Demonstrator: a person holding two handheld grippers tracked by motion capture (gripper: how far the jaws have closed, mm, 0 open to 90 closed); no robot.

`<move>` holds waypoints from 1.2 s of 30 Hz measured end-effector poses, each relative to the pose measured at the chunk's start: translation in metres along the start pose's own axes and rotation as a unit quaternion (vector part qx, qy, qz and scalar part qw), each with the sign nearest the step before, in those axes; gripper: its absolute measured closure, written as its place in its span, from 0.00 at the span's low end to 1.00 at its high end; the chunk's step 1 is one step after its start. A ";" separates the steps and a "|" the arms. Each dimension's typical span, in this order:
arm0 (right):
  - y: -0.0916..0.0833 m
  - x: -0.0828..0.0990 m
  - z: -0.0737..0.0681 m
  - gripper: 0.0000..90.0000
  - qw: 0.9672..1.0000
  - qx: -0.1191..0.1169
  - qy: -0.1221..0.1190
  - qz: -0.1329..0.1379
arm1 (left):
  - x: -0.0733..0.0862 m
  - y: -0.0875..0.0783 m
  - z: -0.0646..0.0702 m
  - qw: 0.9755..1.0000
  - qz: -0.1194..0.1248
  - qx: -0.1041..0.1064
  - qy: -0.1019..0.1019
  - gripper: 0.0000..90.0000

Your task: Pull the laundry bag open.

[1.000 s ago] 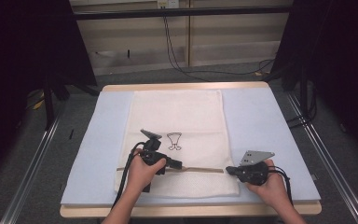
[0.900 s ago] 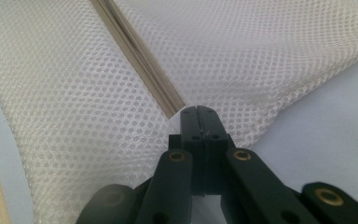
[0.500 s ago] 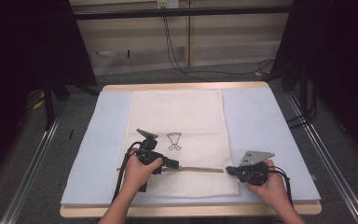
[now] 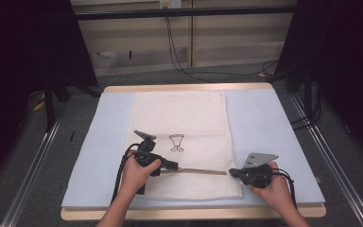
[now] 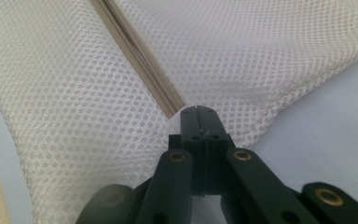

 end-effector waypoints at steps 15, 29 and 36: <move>0.000 0.000 0.001 1.00 1.000 -0.001 0.004 -0.003 | 0.001 -0.010 -0.003 1.000 0.008 0.005 -0.015 0.97; 0.000 0.000 0.000 1.00 1.000 -0.002 0.004 -0.002 | 0.003 -0.019 -0.009 1.000 0.010 -0.005 -0.014 0.97; 0.000 0.000 0.001 1.00 1.000 -0.001 0.004 -0.002 | 0.005 -0.027 -0.015 1.000 0.018 -0.018 -0.014 0.97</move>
Point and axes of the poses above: each handheld gripper's, and its own axes: y roughly forward along the jaws, x roughly out of its underside, z roughly to its right, the point moved 10 cm from there along y, roughly forward along the jaws, and after that the axes turned 10 degrees about y, right-handed, at the moved point
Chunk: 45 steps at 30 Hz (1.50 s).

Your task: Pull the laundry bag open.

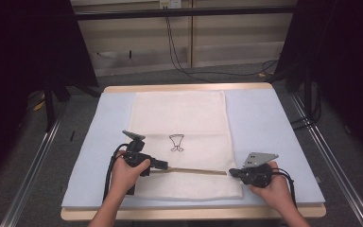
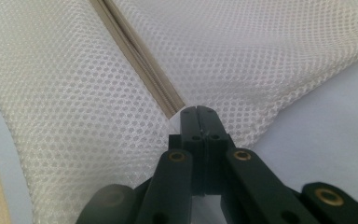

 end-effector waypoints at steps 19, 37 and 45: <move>0.000 0.000 0.000 1.00 1.000 -0.002 0.003 0.001 | -0.002 -0.019 -0.008 1.000 0.014 -0.002 -0.004 0.97; 0.000 0.000 0.000 1.00 1.000 -0.002 0.003 0.001 | 0.000 -0.029 -0.015 1.000 0.024 -0.007 -0.012 0.97; 0.000 -0.001 0.000 1.00 1.000 -0.003 0.005 -0.001 | 0.001 -0.035 -0.018 0.999 0.030 -0.003 -0.015 0.97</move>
Point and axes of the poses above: each handheld gripper's, and its own axes: y roughly forward along the jaws, x roughly out of its underside, z roughly to its right, the point moved 10 cm from there along y, roughly forward along the jaws, and after that the axes turned 10 degrees about y, right-handed, at the moved point
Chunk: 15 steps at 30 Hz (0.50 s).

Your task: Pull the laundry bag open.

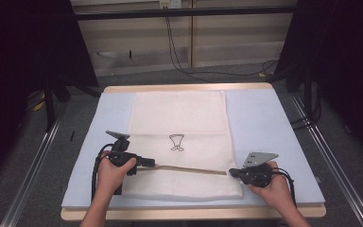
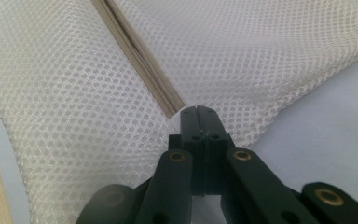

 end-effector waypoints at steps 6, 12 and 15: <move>0.000 0.000 0.000 1.00 1.000 -0.004 0.003 0.000 | 0.001 -0.005 -0.004 1.000 0.006 -0.003 -0.004 0.97; 0.000 0.000 0.001 1.00 1.000 -0.001 0.003 0.000 | 0.002 -0.010 -0.006 1.000 0.010 -0.008 -0.007 0.97; 0.000 0.000 0.001 1.00 1.000 -0.001 0.001 0.000 | 0.002 -0.016 -0.009 1.000 0.016 -0.006 -0.012 0.97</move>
Point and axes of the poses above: each handheld gripper's, and its own axes: y roughly forward along the jaws, x roughly out of its underside, z roughly to its right, the point moved 10 cm from there along y, roughly forward along the jaws, and after that the axes turned 10 degrees about y, right-handed, at the moved point
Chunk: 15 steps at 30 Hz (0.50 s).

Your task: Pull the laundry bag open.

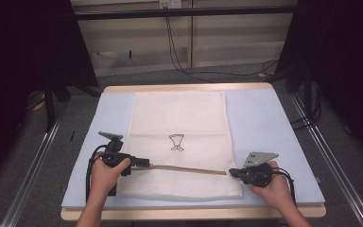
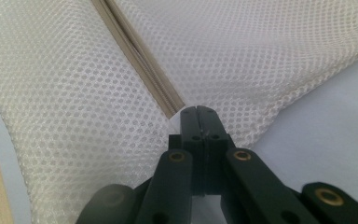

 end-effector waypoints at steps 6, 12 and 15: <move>0.000 0.000 0.000 1.00 1.000 -0.003 0.001 0.001 | 0.001 -0.002 -0.002 1.000 0.002 -0.002 -0.001 0.97; 0.000 0.000 0.000 1.00 1.000 -0.003 0.001 0.001 | 0.001 -0.007 -0.008 1.000 0.008 -0.002 -0.012 0.97; 0.000 0.000 0.000 1.00 1.000 -0.003 -0.001 0.001 | 0.001 -0.009 -0.009 1.000 0.009 -0.003 -0.010 0.97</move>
Point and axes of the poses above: each handheld gripper's, and its own axes: y roughly forward along the jaws, x roughly out of its underside, z roughly to its right, the point moved 10 cm from there along y, roughly forward along the jaws, and after that the axes turned 10 degrees about y, right-handed, at the moved point
